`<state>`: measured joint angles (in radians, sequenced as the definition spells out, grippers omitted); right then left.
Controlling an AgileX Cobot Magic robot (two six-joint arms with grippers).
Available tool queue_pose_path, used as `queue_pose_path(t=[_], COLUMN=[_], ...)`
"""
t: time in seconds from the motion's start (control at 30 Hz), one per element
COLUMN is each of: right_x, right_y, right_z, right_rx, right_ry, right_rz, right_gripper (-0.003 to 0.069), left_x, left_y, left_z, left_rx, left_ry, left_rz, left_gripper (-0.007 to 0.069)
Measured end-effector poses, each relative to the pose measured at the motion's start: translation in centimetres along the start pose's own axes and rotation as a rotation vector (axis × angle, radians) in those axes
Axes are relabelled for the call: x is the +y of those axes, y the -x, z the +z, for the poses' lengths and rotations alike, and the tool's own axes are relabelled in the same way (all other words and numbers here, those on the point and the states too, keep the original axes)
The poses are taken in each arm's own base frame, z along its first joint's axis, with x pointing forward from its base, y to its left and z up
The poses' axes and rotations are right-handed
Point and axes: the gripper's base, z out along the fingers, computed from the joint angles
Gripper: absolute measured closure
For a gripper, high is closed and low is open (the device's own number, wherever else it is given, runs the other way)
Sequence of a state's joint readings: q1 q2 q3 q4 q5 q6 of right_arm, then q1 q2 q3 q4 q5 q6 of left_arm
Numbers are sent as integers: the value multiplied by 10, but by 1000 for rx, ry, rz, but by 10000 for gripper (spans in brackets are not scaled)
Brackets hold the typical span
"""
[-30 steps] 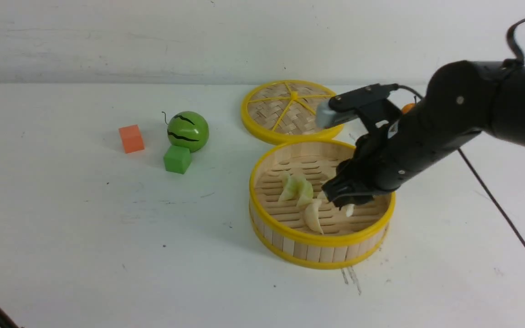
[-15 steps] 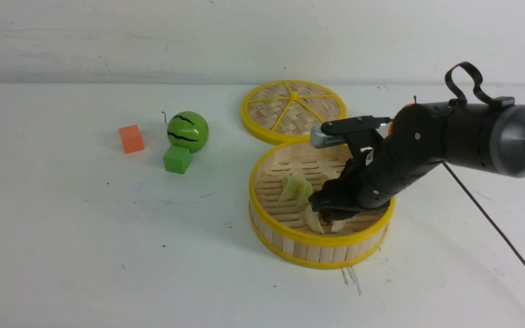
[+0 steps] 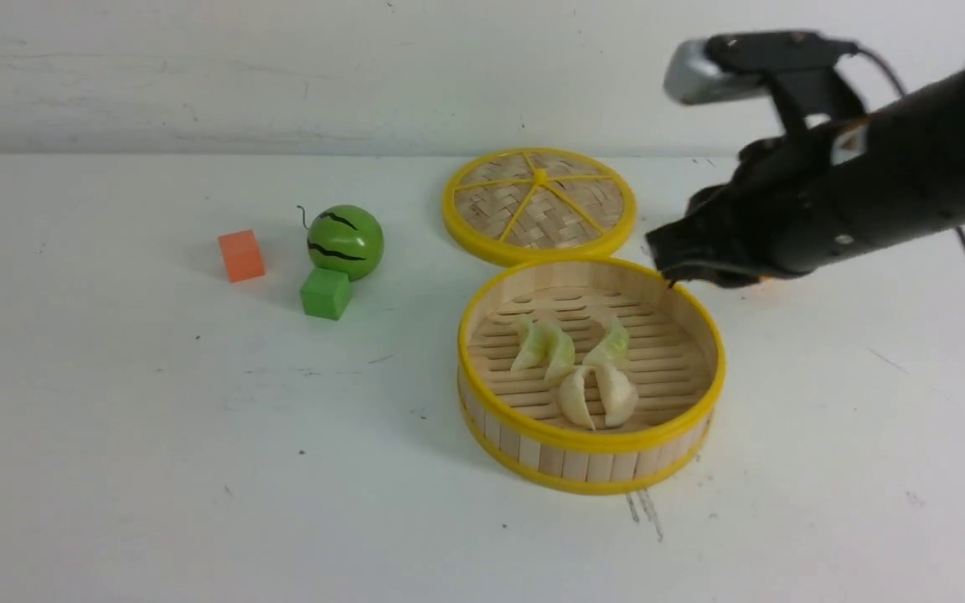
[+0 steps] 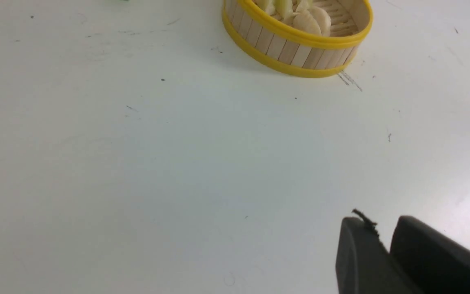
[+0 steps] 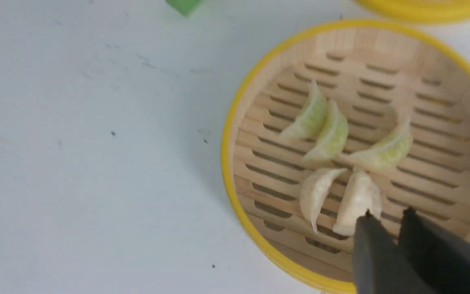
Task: Put the dumplings into the steamer on the white table.
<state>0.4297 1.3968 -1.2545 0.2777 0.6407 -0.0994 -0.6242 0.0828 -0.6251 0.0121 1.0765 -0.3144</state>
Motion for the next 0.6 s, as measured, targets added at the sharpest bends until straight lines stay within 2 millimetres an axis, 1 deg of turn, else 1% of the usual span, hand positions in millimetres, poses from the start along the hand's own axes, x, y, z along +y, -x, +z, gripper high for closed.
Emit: queue_pose_path(t=[0.07,0.1,0.13,0.27,0.4,0.5,0.6], right_x=[4,4,6,6,6,5,6], right_y=[-7,-8,-18,-46,-75,-88,-93], right_z=[-30,-33,-55,-91,-117,-127,-135], right_rx=[-80,-93,-166,-292,-371,-399,-409], right_ry=[4,4,3,-2,-2,-1,1], right_rz=[-14,-14,-22,-33,-37,-43,-53], right_gripper=[654,662,678,680,680,678,678], left_x=[0,0,0,0,-1,-1,0], left_y=[0,0,0,-1,-1,8,15], left_z=[0,0,0,1,4,12,25], left_rx=[0,0,1,1,-10,-112,-216], left_ry=[0,0,0,-5,-14,-20,-18], left_rz=[0,0,0,-4,-27,-75,-92], left_gripper=[510,509,509,509,509,509,508])
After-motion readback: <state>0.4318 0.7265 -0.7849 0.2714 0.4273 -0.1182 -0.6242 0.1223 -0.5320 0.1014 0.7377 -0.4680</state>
